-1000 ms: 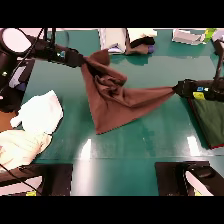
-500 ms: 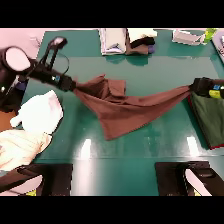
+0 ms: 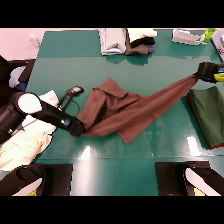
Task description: Fold the shirts.
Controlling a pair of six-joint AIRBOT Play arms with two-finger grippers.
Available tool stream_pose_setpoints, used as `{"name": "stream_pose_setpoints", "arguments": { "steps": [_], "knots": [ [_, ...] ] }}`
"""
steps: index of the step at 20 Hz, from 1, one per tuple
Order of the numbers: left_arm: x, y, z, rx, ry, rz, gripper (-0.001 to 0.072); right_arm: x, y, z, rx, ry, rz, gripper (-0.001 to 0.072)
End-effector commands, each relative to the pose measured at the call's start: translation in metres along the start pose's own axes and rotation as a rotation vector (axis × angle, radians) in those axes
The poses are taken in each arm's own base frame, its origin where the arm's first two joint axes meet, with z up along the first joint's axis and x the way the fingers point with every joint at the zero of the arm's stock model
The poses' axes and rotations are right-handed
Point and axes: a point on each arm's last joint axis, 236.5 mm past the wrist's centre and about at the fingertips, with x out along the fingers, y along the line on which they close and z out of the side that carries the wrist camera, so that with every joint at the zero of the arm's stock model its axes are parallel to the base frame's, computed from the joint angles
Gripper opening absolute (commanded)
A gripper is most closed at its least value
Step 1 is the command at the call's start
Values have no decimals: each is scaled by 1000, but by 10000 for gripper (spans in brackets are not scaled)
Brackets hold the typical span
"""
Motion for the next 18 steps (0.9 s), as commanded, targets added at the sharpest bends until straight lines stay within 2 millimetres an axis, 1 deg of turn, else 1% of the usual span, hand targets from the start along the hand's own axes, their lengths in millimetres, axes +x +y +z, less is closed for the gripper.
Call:
{"name": "stream_pose_setpoints", "arguments": {
  "steps": [1, 2, 3, 4, 5, 7, 8, 9, 10, 11, 12, 13, 15, 16, 17, 18],
  "knots": [
    [10, -27, -12, 17, 30, -63, 570, 23, 14, -13, -40, 63, 23, 14],
    [3, -26, 5, 33, -29, -45, 570, 26, 18, -17, -51, 72, 30, 14],
    [-8, -23, 27, 58, -107, -6, 570, 27, 22, -18, -59, 73, 38, 14],
    [-23, -15, 51, 82, -191, 58, 570, 27, 26, -18, -67, 71, 43, 15],
    [-43, 0, 78, 86, -279, 145, 570, 27, 28, -18, -72, 67, 48, 14],
    [-81, 38, 124, 20, -421, 244, 570, 27, 28, -18, -71, 69, 47, 14],
    [-96, 61, 144, -32, -478, 269, 570, 27, 28, -18, -71, 70, 47, 14],
    [-107, 89, 161, -91, -520, 293, 569, 27, 28, -19, -70, 71, 48, 15],
    [-110, 115, 172, -138, -533, 314, 569, 27, 28, -19, -71, 72, 48, 15],
    [-106, 138, 178, -173, -518, 323, 569, 27, 28, -19, -71, 73, 48, 15],
    [-94, 158, 183, -199, -487, 318, 569, 27, 28, -19, -71, 73, 48, 15],
    [-78, 173, 186, -197, -446, 315, 569, 27, 28, -19, -71, 73, 48, 15],
    [-45, 195, 195, -197, -382, 295, 570, 28, 28, -20, -71, 74, 49, 15],
    [-31, 202, 200, -202, -363, 277, 570, 28, 28, -20, -70, 77, 48, 15],
    [-19, 210, 207, -211, -348, 263, 569, 27, 28, -21, -70, 82, 48, 15],
    [-9, 214, 213, -201, -338, 247, 570, 27, 28, -22, -71, 86, 47, 15]
  ]
}}
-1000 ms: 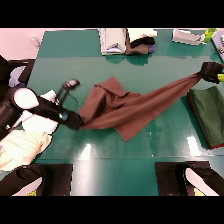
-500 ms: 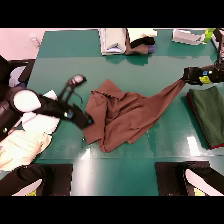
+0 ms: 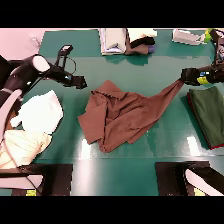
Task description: Fold the shirts.
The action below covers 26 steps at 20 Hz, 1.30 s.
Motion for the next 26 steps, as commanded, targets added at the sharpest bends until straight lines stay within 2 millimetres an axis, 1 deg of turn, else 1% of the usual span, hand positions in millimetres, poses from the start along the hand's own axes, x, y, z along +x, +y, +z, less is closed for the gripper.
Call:
{"name": "stream_pose_setpoints", "arguments": {
  "steps": [1, 4, 5, 8, 10, 14, 16, 17, 18, 19, 21, 22, 23, 24, 25, 26],
  "knots": [
    [51, 15, 11, -4, 42, -36, 570, 0, 0, -4, 1, 16, -1, 15],
    [68, 6, 23, -5, 22, -102, 570, 0, 0, -4, 1, 17, -1, 15],
    [72, 6, 21, -4, 26, -112, 569, 0, 0, -4, 2, 17, -1, 15],
    [88, 10, 7, -18, 77, -120, 570, 0, 0, -4, 4, 17, -1, 15],
    [96, 3, 2, -26, 91, -147, 570, 0, 0, -4, 8, 17, -1, 15],
    [111, -15, -11, 30, 130, -156, 569, 0, 0, -4, 25, 18, 0, 15],
    [113, -20, -12, 38, 133, -160, 568, 0, 0, -4, 31, 18, 1, 15],
    [113, -22, -11, 32, 132, -168, 508, 0, 0, -4, 32, 18, 1, 15],
    [113, -22, -11, 31, 132, -169, 327, 0, 0, -4, 32, 18, 0, 15],
    [113, -22, -11, 31, 132, -169, 202, 0, 0, -4, 32, 17, 1, 15],
    [111, -23, -10, 34, 128, -169, 28, 0, 0, -3, 31, 14, 1, 15],
    [106, -25, -5, 35, 125, -174, 25, 0, 0, -2, 31, 7, 1, 15],
    [98, -26, 3, 42, 117, -178, 25, -2, 1, 1, 30, -5, 2, 15],
    [83, -27, 20, 54, 86, -173, 24, -7, 2, 7, 27, -39, 6, 15],
    [60, -29, 43, 75, 25, -162, 25, -18, 5, 16, 23, -93, 12, 15],
    [29, -31, 71, 107, -62, -142, 24, -31, 8, 26, 16, -160, 20, 15]
  ]
}}
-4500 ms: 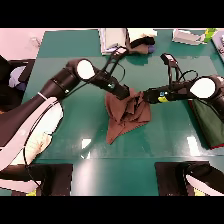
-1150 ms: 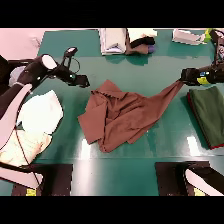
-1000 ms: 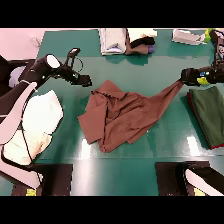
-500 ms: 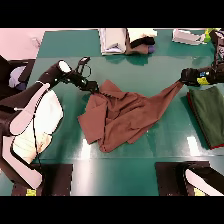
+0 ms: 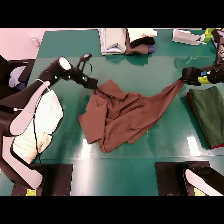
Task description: Fold the shirts.
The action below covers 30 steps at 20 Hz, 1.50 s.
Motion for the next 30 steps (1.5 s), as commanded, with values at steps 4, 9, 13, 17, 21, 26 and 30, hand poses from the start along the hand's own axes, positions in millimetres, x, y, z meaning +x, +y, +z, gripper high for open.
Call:
{"name": "stream_pose_setpoints", "arguments": {
  "steps": [4, 9, 13, 17, 21, 26, 30],
  "knots": [
    [-229, -66, 127, 222, -495, 119, 24, -121, 34, 74, -61, -413, 63, 14],
    [-454, -173, 112, 435, -924, 251, 24, -274, 71, 111, -160, -766, 108, 14],
    [-553, -231, 55, 523, -1118, 294, 24, -341, 85, 114, -192, -898, 129, 14],
    [-583, -251, 29, 553, -1180, 297, 24, -359, 81, 126, -210, -894, 71, 13],
    [-557, -232, 31, 534, -1078, 326, 24, -331, 69, 144, -199, -809, 10, 13],
    [-399, -88, 36, 260, -592, 467, 25, -196, 28, 146, -102, -493, -51, 12],
    [-232, -6, 9, 118, -243, 384, 25, -49, -19, 103, -23, -90, -115, 12]
  ]
}}
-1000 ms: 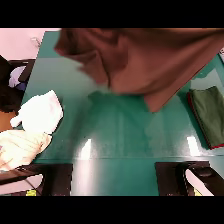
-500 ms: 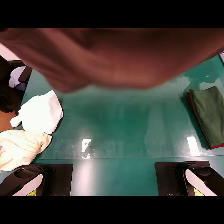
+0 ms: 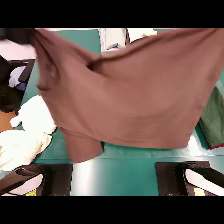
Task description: Fold the shirts.
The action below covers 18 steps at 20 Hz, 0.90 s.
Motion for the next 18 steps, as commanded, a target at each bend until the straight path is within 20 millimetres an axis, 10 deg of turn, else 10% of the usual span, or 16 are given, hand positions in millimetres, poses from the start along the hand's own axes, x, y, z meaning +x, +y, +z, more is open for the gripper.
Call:
{"name": "stream_pose_setpoints", "arguments": {
  "steps": [1, 4, 8, 9, 10, 11, 15, 18],
  "knots": [
    [113, 2, -104, -86, 294, -46, 25, 100, -26, -85, 49, 329, -45, 13],
    [183, 8, -157, -118, 403, -49, 26, 167, -39, -139, 74, 466, -63, 16],
    [209, 12, -178, -127, 440, -45, 58, 213, -28, -164, 139, 502, 6, 18],
    [208, 12, -177, -126, 439, -43, 333, 218, -22, -162, 146, 487, 32, 43],
    [206, 13, -176, -121, 444, -41, 525, 220, -17, -156, 145, 462, 56, 233],
    [201, 13, -174, -116, 455, -44, 529, 219, -15, -150, 149, 440, 65, 410],
    [157, 11, -190, -180, 593, -58, 527, 186, -18, -138, 92, 440, 57, 439],
    [123, -3, -238, -199, 718, -77, 368, 150, -35, -175, 62, 507, -7, 439]
  ]
}}
